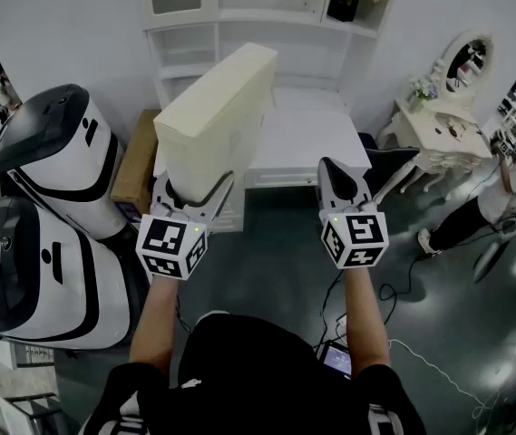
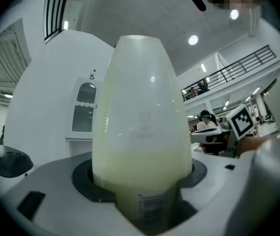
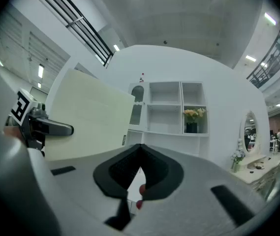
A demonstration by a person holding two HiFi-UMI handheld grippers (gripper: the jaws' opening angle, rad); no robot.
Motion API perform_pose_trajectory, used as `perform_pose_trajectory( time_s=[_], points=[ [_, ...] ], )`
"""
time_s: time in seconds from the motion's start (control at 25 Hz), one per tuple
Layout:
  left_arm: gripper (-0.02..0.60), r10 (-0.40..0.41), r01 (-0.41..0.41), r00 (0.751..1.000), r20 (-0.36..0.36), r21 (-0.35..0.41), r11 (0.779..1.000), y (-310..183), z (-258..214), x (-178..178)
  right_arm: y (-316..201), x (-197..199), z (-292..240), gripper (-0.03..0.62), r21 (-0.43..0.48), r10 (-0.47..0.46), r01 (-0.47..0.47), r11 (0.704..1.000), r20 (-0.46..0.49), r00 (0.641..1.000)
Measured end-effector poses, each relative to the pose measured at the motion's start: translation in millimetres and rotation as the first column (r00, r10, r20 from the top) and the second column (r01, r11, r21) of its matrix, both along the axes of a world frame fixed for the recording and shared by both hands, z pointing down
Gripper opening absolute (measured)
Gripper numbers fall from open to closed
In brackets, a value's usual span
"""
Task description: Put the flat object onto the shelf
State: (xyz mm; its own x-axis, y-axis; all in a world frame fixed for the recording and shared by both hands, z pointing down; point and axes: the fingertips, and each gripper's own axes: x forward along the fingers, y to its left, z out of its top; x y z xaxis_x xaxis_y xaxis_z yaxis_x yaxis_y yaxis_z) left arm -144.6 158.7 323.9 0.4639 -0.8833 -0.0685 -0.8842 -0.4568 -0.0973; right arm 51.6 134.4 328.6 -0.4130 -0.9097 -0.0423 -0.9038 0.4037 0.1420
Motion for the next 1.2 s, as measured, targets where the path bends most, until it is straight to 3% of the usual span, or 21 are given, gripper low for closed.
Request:
perform_pose_trajectory(
  time_s=[0.76,1.2],
  points=[
    [0.307,-0.021,0.02,1.0,-0.002,-0.019,1.0,1,8,23,0,17,16,-0.001,-0.042,-0.038,0.039,0.998,0.041,0.998],
    [0.308,-0.032,0.031,1.0,0.0,-0.027,0.999,-26,15,19,-22,13,25,0.0,-0.049,-0.036,0.038,0.998,0.03,0.999]
  ],
)
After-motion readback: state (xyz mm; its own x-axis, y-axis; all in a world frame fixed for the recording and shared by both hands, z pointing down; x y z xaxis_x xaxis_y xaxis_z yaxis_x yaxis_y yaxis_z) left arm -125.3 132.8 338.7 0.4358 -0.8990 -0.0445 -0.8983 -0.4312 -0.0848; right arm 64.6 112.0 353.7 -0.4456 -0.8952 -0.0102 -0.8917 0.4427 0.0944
